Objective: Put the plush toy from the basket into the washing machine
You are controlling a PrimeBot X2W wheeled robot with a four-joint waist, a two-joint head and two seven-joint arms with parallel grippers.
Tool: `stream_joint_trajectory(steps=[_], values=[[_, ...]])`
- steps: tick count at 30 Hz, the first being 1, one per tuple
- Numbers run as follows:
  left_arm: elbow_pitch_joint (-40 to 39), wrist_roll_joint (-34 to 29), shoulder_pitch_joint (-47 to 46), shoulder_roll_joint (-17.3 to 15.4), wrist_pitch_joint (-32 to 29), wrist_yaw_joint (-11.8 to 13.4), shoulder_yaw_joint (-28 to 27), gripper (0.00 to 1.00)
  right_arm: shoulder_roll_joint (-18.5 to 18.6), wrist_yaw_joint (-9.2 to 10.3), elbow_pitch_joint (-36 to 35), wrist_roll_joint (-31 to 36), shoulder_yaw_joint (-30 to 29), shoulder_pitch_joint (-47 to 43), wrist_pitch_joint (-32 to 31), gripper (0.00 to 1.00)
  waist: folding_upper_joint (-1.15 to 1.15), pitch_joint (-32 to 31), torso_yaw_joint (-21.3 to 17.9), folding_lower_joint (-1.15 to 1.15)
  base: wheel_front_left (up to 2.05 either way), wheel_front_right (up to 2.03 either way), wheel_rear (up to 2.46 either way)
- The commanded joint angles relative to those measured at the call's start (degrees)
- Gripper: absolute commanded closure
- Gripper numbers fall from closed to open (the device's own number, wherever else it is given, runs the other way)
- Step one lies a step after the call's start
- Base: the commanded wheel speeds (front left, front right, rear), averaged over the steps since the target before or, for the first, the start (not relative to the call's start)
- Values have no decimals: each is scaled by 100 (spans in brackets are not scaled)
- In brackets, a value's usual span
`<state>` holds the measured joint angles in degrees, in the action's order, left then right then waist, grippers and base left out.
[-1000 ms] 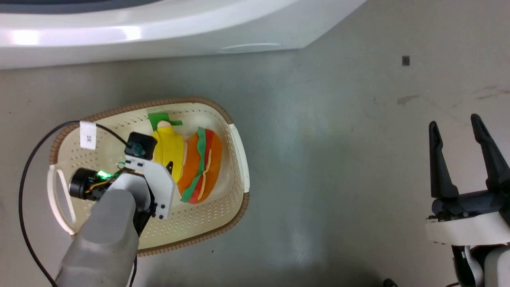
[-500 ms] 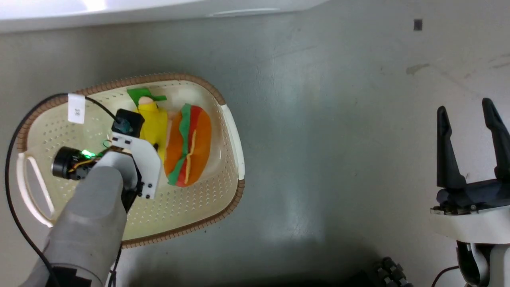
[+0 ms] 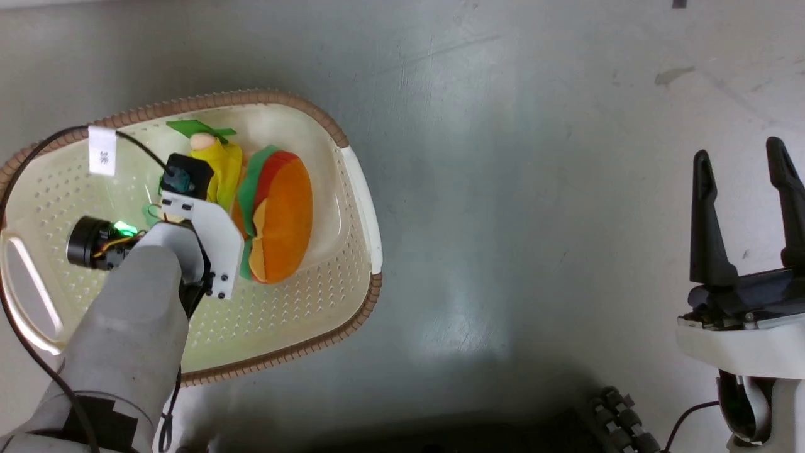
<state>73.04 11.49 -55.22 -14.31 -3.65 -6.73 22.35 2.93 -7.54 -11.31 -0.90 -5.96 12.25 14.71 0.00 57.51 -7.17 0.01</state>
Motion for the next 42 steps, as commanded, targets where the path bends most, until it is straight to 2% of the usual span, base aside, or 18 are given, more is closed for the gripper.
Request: stream_joint_trajectory(steps=[1, 5, 11, 22, 27, 33, 42], values=[[88, 54, 20, 21, 25, -18, 29, 100, -5, 5, 14, 14, 9, 96, 29, 0, 0, -121, 15, -1, 0, 0, 0], [89, 141, 195, 45, 98, -29, 24, 100, -5, 5, 98, 15, 52, 117, 29, 0, 0, -438, 26, -1, 0, 0, 0], [90, 328, 770, 64, 341, -9, -53, 100, -5, 5, 380, -6, 143, 104, 29, 0, 0, -1255, -1, -1, 0, 0, 0], [25, 699, 1676, 316, 1574, -63, -131, 100, -5, 5, 746, 94, 150, -174, 29, 0, 0, -2742, 248, -1, 0, 0, 0], [-319, 917, 2024, 395, 1833, -72, -221, 100, -5, 5, 859, 105, 54, -392, 29, 0, 0, -3291, 430, -1, 0, 0, 0], [-1593, 1042, 2655, 343, 1862, -52, -520, 100, -5, 5, 961, 98, 0, -679, 29, 0, 0, -3837, 624, -1, 0, 0, 0], [-3893, 808, 3889, 434, 1864, 232, -1206, 100, -5, 5, 1077, 36, -8, -1000, 29, 0, 0, -4430, 718, -1, 0, 0, 0]])
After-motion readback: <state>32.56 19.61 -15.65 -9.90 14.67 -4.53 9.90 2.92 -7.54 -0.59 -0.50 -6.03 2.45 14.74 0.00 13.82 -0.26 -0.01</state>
